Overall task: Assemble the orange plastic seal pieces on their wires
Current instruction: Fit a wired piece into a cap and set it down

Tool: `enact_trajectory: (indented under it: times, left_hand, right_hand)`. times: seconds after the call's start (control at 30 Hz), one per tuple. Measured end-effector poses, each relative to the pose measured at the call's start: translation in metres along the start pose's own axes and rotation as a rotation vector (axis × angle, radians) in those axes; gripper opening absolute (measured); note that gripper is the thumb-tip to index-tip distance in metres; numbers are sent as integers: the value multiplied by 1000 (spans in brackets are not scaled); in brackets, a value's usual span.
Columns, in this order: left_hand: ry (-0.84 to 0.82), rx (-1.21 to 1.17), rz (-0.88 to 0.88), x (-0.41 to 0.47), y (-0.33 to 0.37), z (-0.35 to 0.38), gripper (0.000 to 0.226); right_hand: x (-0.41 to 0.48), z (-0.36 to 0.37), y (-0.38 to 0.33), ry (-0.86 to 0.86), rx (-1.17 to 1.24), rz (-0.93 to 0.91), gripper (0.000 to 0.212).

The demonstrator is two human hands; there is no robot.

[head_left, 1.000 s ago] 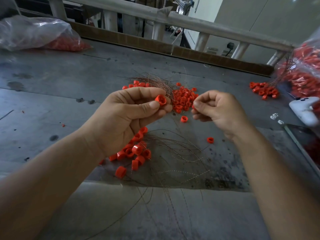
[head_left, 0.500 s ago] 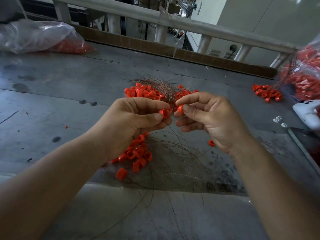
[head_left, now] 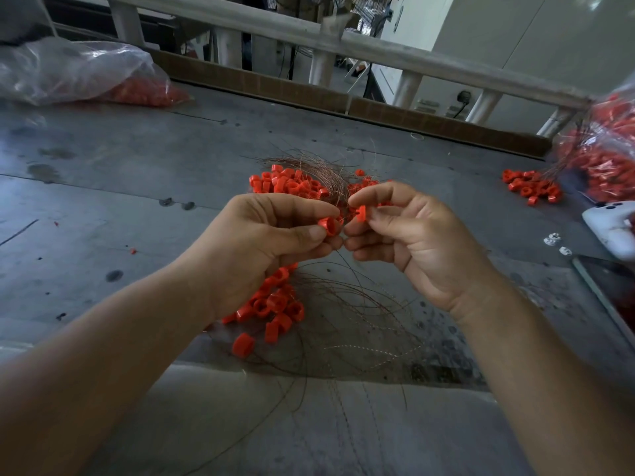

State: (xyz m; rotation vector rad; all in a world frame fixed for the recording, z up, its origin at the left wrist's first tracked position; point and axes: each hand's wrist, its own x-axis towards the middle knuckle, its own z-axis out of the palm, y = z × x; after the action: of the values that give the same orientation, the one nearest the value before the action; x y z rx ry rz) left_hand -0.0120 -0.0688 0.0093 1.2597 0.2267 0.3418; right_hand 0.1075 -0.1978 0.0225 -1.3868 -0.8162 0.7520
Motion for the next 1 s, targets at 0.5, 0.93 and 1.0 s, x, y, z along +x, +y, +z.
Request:
enact_trajectory:
  times: [0.5, 0.93, 1.0]
  left_hand:
    - [41, 30, 43, 0, -1, 2, 25]
    - [76, 190, 73, 0, -2, 1, 22]
    - [77, 212, 75, 0, -3, 2, 24]
  right_hand:
    - [-2, 14, 7, 118, -438, -318, 27]
    - [-5, 18, 7, 129, -537, -357, 23]
    - [-5, 18, 8, 132, -531, -357, 23]
